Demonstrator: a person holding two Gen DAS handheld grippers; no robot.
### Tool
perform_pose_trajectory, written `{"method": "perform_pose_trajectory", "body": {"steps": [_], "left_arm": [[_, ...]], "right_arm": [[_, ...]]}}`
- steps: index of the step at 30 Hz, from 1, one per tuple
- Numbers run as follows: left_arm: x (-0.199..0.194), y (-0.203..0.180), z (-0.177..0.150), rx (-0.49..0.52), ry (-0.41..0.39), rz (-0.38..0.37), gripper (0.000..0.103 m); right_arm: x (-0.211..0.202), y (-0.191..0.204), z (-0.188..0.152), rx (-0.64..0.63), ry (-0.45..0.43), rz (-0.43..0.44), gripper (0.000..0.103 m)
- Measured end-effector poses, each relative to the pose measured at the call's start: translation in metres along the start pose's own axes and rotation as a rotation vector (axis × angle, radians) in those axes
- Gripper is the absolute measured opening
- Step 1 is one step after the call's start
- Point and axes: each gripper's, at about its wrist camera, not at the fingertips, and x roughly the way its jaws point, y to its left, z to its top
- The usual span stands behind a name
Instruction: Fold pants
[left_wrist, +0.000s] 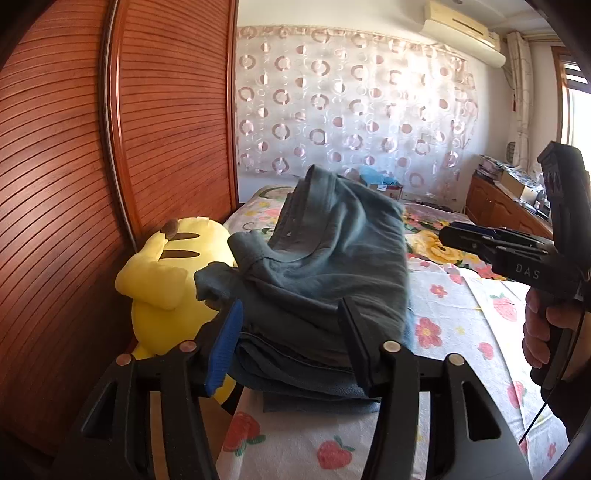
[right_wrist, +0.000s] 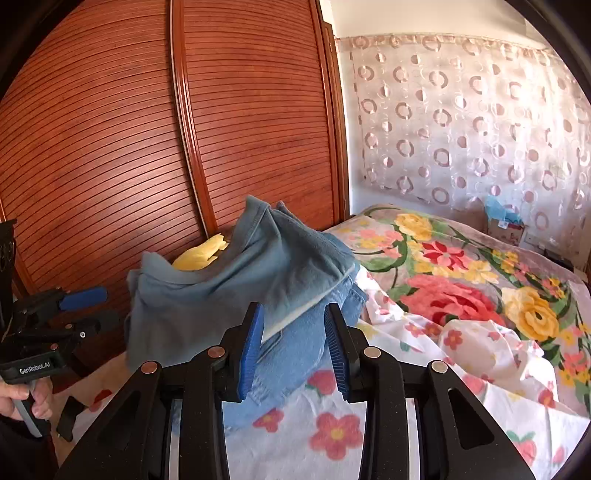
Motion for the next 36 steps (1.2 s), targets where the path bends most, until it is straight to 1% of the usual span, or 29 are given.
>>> {"method": "perform_pose_trajectory", "body": {"steps": [1, 2, 4, 6, 8, 11, 16, 21, 24, 27, 30, 33, 36], "left_arm": [[-0.003, 0.0, -0.001, 0.002, -0.004, -0.004, 0.07], [-0.006, -0.001, -0.001, 0.0, -0.012, -0.011, 0.081], [-0.011, -0.003, -0.003, 0.004, -0.015, -0.027, 0.081], [-0.014, -0.008, -0.003, 0.012, -0.008, -0.034, 0.086], [-0.017, -0.013, -0.004, 0.023, -0.001, -0.042, 0.086], [-0.025, -0.019, -0.005, 0.03, -0.026, -0.035, 0.086], [-0.035, -0.028, -0.008, 0.042, -0.029, -0.056, 0.087], [-0.046, -0.039, -0.009, 0.055, -0.033, -0.093, 0.087], [-0.052, -0.049, -0.01, 0.078, -0.039, -0.102, 0.087], [-0.056, -0.057, -0.011, 0.08, -0.041, -0.106, 0.087], [-0.059, -0.068, -0.01, 0.075, -0.037, -0.122, 0.087], [-0.058, -0.079, -0.009, 0.076, -0.03, -0.118, 0.087], [-0.06, -0.091, -0.011, 0.087, -0.034, -0.145, 0.087]], "right_arm": [[-0.005, 0.002, -0.002, 0.0, -0.005, -0.003, 0.035], [-0.01, 0.004, -0.003, 0.002, -0.008, -0.007, 0.035], [-0.019, 0.007, -0.007, 0.005, -0.012, -0.011, 0.035], [-0.027, 0.01, -0.011, 0.007, -0.014, -0.019, 0.035], [-0.035, 0.013, -0.014, 0.01, -0.019, -0.026, 0.035], [-0.047, 0.017, -0.02, 0.017, -0.023, -0.028, 0.035], [-0.064, 0.024, -0.027, 0.026, -0.029, -0.038, 0.035], [-0.085, 0.032, -0.036, 0.039, -0.036, -0.059, 0.036], [-0.1, 0.035, -0.042, 0.054, -0.043, -0.078, 0.04], [-0.112, 0.04, -0.047, 0.065, -0.048, -0.105, 0.042], [-0.128, 0.042, -0.056, 0.081, -0.052, -0.138, 0.047], [-0.142, 0.043, -0.062, 0.104, -0.047, -0.184, 0.051], [-0.156, 0.044, -0.067, 0.12, -0.05, -0.229, 0.055]]}}
